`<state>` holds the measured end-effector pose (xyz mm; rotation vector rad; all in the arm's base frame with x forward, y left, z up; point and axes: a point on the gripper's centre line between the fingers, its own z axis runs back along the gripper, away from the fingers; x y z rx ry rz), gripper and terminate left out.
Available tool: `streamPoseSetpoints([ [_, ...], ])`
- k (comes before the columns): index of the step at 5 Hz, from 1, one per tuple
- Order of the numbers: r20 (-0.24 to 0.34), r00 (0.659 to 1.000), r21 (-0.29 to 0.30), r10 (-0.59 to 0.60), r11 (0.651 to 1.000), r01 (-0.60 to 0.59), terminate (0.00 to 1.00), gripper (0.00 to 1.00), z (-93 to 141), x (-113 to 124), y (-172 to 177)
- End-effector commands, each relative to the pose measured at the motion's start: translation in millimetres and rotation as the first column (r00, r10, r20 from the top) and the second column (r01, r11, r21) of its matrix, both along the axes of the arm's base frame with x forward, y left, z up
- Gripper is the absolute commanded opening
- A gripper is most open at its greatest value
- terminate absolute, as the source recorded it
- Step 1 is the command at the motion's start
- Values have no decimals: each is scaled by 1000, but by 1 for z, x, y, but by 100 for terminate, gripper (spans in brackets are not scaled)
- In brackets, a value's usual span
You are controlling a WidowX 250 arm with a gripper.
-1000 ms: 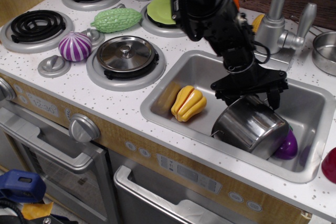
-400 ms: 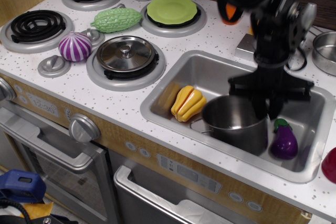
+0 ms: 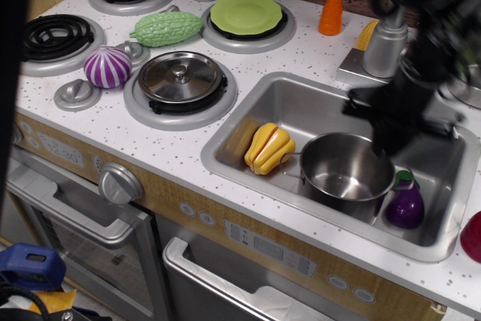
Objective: Flip pot upright in sink
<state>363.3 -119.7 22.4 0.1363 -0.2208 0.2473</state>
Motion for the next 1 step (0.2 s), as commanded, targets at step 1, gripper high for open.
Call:
streamPoseSetpoints([
  [1, 83, 997, -14, -8, 1000, 9, 100, 100, 22, 10, 2],
])
